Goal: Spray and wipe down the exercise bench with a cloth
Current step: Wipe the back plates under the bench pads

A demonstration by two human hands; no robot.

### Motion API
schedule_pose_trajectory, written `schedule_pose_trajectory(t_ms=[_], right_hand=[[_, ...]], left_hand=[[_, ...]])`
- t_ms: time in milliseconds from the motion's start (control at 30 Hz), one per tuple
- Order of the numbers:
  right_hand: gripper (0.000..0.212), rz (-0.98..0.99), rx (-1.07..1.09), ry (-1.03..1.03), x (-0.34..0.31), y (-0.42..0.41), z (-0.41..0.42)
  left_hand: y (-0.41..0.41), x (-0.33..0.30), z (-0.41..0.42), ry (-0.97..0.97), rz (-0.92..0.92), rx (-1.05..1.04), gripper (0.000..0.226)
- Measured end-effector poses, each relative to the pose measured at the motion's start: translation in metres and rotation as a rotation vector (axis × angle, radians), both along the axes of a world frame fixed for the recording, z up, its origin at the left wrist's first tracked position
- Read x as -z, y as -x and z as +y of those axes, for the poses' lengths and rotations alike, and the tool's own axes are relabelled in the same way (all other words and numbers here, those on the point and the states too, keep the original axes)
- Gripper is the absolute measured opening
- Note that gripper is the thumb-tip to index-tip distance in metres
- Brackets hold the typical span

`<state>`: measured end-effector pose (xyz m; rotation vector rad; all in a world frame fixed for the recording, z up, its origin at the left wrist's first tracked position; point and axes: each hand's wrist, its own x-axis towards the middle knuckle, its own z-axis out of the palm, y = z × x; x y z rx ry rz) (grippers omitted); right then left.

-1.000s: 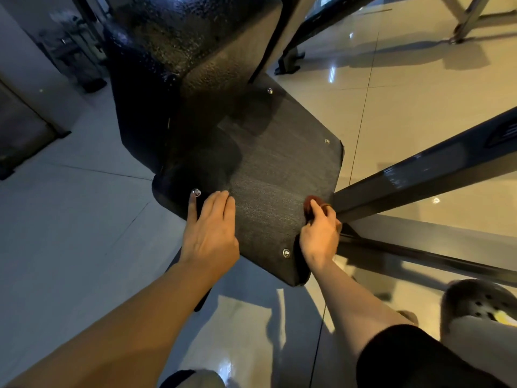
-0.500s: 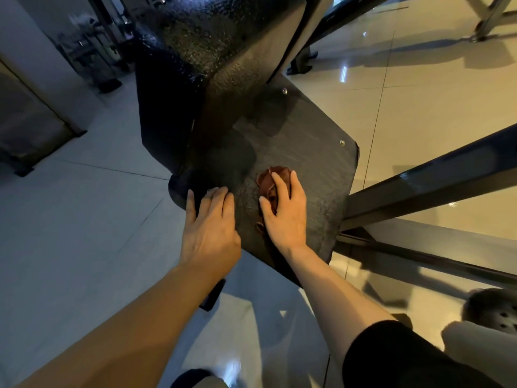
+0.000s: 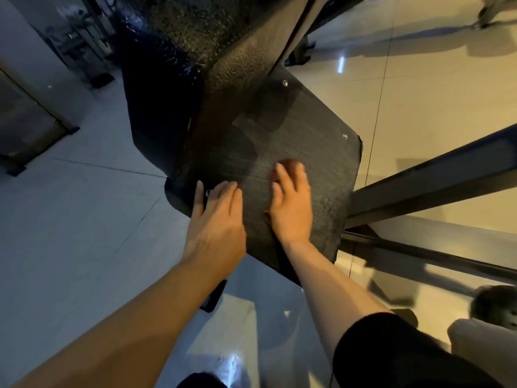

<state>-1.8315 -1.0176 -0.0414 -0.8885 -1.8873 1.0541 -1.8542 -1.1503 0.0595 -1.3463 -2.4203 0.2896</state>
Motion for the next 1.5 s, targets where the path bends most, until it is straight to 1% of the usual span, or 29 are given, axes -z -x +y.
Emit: schedule_pose_trajectory(t_ms=[67,133,200,267,333,433,500,533,600,633,733,800,867,933,1000,1033,1067,1100,1133,1167,1233,1267,1300,1333,1400,1433,1500], right_hand=[[0.042,-0.053,0.141,0.187,0.027,-0.026,0.018],[0.043,-0.113,0.218,0.31,0.041,-0.042,0.028],[0.046,-0.164,0.268,0.393,0.037,-0.041,0.028],[0.049,-0.187,0.273,0.398,0.018,-0.025,0.022],[0.054,-0.15,0.184,0.27,-0.013,0.002,0.008],[0.057,-0.013,-0.114,-0.06,-0.054,0.042,-0.017],[0.053,0.041,-0.281,-0.188,-0.064,0.054,-0.018],[0.05,0.034,-0.305,-0.235,-0.062,0.055,-0.012],[0.043,-0.009,-0.236,-0.323,-0.046,0.049,0.005],[0.041,-0.024,-0.16,-0.295,-0.036,0.044,0.015],[0.044,-0.088,0.074,0.087,0.005,0.013,0.051],[0.045,-0.102,0.19,0.266,0.03,-0.01,0.07],[0.047,-0.147,0.291,0.379,0.038,-0.02,0.078],[0.05,-0.176,0.353,0.425,0.028,-0.006,0.072],[0.051,-0.13,0.303,0.363,0.001,0.026,0.063],[0.054,-0.093,0.225,0.273,-0.014,0.045,0.056],[0.058,-0.029,0.123,0.164,-0.033,0.063,0.048],[0.057,0.035,0.001,0.07,-0.05,0.079,0.039],[0.053,0.119,-0.12,-0.01,-0.062,0.092,0.033],[0.05,0.148,-0.206,-0.104,-0.069,0.1,0.031],[0.047,0.083,-0.283,-0.257,-0.075,0.101,0.041],[0.046,0.046,-0.284,-0.294,-0.07,0.1,0.053],[0.045,0.033,-0.255,-0.274,-0.065,0.095,0.062],[0.044,0.027,-0.187,-0.207,-0.056,0.091,0.072],[0.044,-0.014,-0.054,-0.064,-0.037,0.074,0.09],[0.043,-0.033,0.004,0.014,-0.024,0.063,0.1],[0.043,-0.071,0.119,0.206,0.003,0.037,0.12]], left_hand=[[-0.005,0.003,0.007,0.016,0.0,0.067,0.065],[-0.004,0.006,0.008,0.028,0.016,0.092,0.063],[0.001,0.003,0.006,0.056,0.038,0.046,0.063],[0.005,-0.007,0.005,0.096,0.021,-0.028,0.066],[0.012,-0.015,0.005,0.087,0.014,-0.096,0.065],[0.025,-0.021,0.007,0.019,-0.003,-0.117,0.07],[0.033,-0.017,0.011,-0.045,-0.007,-0.088,0.072],[0.032,-0.016,0.014,-0.076,0.005,-0.071,0.068],[0.022,-0.014,0.023,-0.014,0.009,-0.075,0.06],[0.017,-0.012,0.029,0.031,0.021,-0.075,0.06],[0.013,-0.004,0.039,0.074,0.026,-0.051,0.064],[0.018,0.0,0.042,0.065,0.038,-0.036,0.066],[0.024,-0.004,0.043,0.128,0.085,-0.043,0.068],[0.034,-0.007,0.042,0.133,0.113,-0.031,0.07],[0.04,-0.015,0.045,0.068,0.054,-0.044,0.069],[0.042,-0.017,0.047,0.049,0.018,-0.051,0.067],[0.044,-0.018,0.049,0.021,-0.016,-0.054,0.066],[0.048,-0.018,0.051,-0.028,-0.038,-0.045,0.065],[0.051,-0.019,0.052,-0.085,-0.058,-0.056,0.065],[0.052,-0.021,0.055,-0.148,-0.076,-0.092,0.067],[0.055,-0.02,0.06,-0.199,-0.061,-0.104,0.068],[0.055,-0.017,0.063,-0.165,-0.035,-0.08,0.065],[0.056,-0.014,0.067,-0.115,0.009,-0.039,0.063],[0.058,-0.009,0.071,-0.094,0.071,0.015,0.064],[0.061,-0.001,0.078,-0.038,0.179,0.077,0.071],[0.059,0.001,0.082,0.006,0.195,0.067,0.072],[0.052,0.001,0.088,0.085,0.215,0.051,0.068]])
